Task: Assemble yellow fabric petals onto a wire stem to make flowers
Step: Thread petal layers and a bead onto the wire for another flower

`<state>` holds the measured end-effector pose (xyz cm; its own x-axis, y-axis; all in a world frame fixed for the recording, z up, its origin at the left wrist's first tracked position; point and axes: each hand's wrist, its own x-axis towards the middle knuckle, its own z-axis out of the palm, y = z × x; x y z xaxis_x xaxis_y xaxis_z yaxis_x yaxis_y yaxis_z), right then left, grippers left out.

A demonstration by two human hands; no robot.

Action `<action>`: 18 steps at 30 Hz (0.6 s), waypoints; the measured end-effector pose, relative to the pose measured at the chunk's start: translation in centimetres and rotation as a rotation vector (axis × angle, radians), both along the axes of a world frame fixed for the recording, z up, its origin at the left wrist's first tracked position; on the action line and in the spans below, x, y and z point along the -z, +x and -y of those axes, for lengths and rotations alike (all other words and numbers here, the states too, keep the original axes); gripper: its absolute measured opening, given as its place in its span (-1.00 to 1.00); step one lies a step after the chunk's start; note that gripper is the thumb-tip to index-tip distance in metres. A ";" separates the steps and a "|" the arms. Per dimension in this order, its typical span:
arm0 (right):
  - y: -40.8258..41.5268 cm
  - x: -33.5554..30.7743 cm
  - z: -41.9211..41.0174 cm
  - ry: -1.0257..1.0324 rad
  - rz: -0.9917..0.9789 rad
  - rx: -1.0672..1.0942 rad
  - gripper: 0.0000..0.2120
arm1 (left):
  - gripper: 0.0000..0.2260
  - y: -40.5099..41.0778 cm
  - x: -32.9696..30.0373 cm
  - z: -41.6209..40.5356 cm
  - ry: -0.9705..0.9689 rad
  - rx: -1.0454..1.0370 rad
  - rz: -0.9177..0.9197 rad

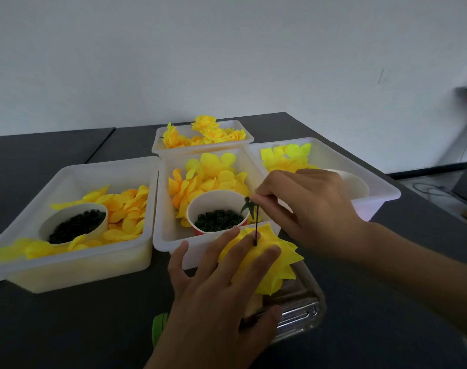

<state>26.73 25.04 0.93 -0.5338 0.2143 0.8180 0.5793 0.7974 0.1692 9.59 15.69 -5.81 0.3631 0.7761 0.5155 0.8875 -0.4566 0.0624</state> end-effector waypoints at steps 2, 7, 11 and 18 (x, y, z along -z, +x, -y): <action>0.1 0.1 0.2 0.012 -0.003 -0.016 -0.76 | -0.46 0.0 0.0 0.1 -0.009 -0.001 0.014; 0.6 0.5 0.4 0.059 0.015 -0.029 -0.77 | -0.47 0.0 0.1 0.1 -0.011 0.001 0.015; 1.2 0.6 0.2 0.112 0.039 -0.027 -0.76 | -0.47 0.0 0.0 0.1 -0.018 -0.005 0.019; 1.9 1.2 -0.5 0.114 0.122 -0.063 -0.79 | -0.47 -0.1 0.0 0.1 -0.033 -0.007 0.033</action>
<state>28.59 25.56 -0.26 -0.6400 0.0867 0.7635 0.4984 0.8031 0.3266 9.53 15.60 -5.81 0.3409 0.7953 0.5013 0.8877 -0.4478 0.1068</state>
